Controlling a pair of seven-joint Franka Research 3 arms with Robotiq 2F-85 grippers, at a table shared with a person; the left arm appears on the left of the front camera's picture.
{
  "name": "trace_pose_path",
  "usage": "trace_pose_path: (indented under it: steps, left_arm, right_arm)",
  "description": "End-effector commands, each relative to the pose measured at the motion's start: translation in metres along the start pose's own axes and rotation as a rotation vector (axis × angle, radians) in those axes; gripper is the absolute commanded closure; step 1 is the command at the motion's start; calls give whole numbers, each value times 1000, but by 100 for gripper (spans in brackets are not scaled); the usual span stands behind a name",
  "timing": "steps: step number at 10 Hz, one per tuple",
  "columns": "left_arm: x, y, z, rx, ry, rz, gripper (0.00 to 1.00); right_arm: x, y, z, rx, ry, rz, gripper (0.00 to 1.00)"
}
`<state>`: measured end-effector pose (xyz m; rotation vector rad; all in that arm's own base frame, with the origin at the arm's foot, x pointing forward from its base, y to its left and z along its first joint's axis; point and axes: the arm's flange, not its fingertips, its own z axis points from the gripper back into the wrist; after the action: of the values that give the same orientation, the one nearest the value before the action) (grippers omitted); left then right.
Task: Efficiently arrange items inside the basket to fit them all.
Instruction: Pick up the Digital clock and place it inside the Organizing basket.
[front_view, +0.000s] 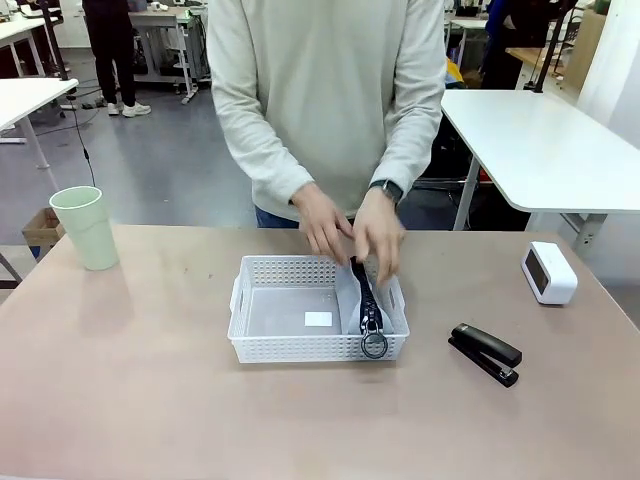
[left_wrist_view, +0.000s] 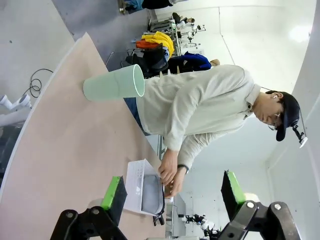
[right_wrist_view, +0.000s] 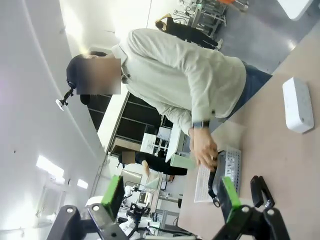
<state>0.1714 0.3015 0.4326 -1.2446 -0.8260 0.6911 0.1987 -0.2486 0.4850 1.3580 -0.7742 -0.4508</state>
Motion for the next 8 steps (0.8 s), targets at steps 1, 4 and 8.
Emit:
trace_pose_path:
  steps: [1, 4, 8]
  left_arm:
    - [1, -2, -1, -14, -7, -24, 0]
    - [1, -2, -1, -14, -7, -24, 0]
    - [1, -2, -1, -14, -7, -24, 0]
  right_arm:
    - [3, 2, -15, -72, 62, 33, 0]
    - [14, 12, -52, -261, 153, 19, 0]
    - [18, 42, -139, -724, 324, 225, 0]
